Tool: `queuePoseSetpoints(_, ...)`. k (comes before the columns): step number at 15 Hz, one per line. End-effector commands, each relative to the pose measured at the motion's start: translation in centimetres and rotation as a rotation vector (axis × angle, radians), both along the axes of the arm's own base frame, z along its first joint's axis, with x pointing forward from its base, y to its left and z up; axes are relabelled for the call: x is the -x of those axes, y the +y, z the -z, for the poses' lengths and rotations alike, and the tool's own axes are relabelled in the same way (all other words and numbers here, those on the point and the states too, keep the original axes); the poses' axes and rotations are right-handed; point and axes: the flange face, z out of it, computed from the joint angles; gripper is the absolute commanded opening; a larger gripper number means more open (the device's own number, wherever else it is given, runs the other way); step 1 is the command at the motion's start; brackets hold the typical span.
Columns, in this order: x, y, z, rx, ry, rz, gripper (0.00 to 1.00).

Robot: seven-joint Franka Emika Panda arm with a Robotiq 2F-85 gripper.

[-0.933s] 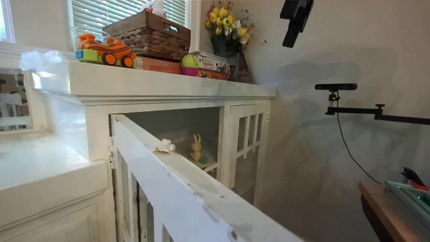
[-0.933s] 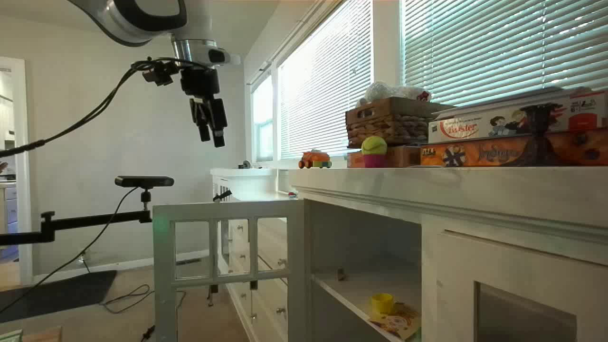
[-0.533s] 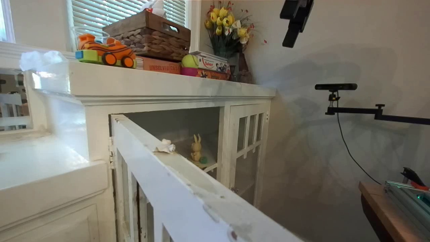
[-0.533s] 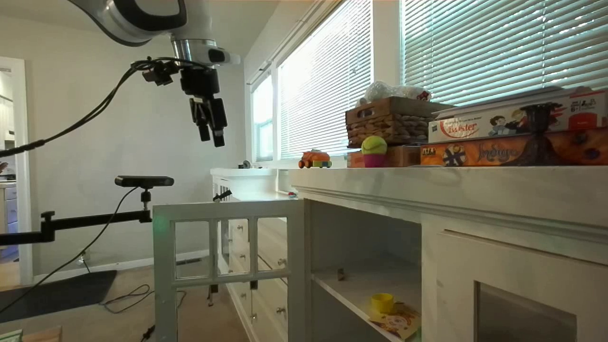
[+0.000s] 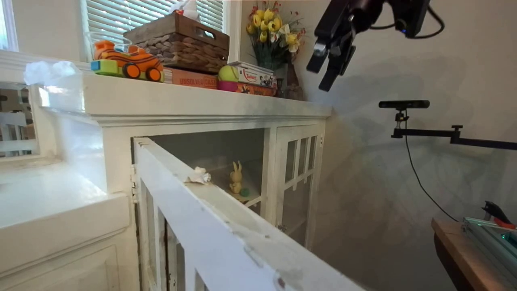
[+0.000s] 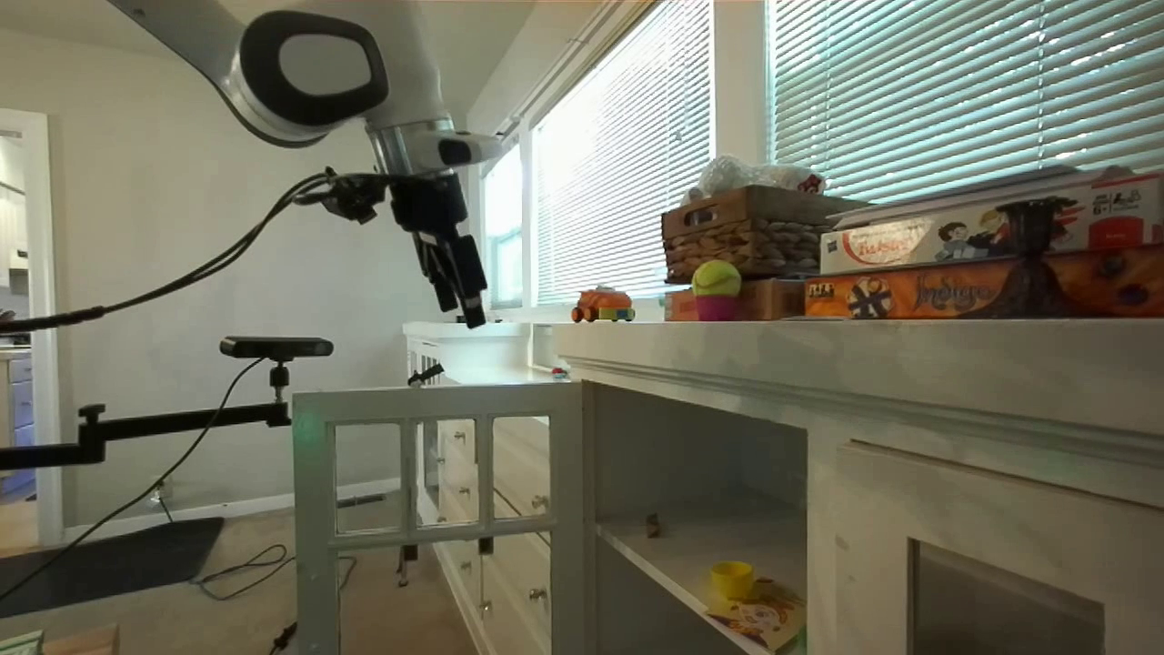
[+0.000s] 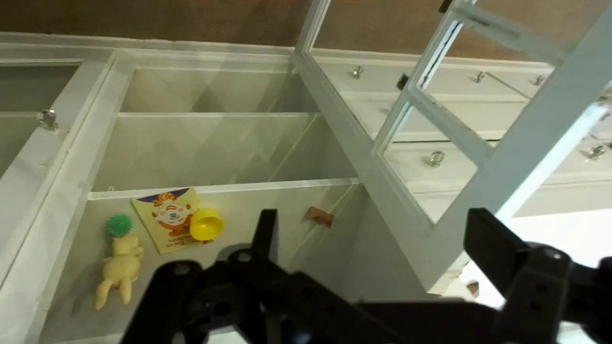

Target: Remove the yellow bowl from the cabinet

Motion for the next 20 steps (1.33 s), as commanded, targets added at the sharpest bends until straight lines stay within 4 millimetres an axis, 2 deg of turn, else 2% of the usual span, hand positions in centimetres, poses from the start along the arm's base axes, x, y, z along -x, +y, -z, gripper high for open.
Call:
queuePoseSetpoints(1,-1.4,-2.4,4.5,0.051,-0.02,0.048,1.0)
queuePoseSetpoints(3,-1.9,-3.0,5.7,0.087,0.001,0.094,1.0)
queuePoseSetpoints(4,-1.4,-2.8,4.9,0.05,-0.002,0.063,1.0)
queuePoseSetpoints(9,-1.8,-3.4,6.1,0.074,0.008,0.071,1.0)
queuePoseSetpoints(15,-3.7,-6.8,10.2,0.107,-0.027,0.124,1.0)
queuePoseSetpoints(20,-5.1,-8.0,13.6,0.091,-0.027,0.159,1.0)
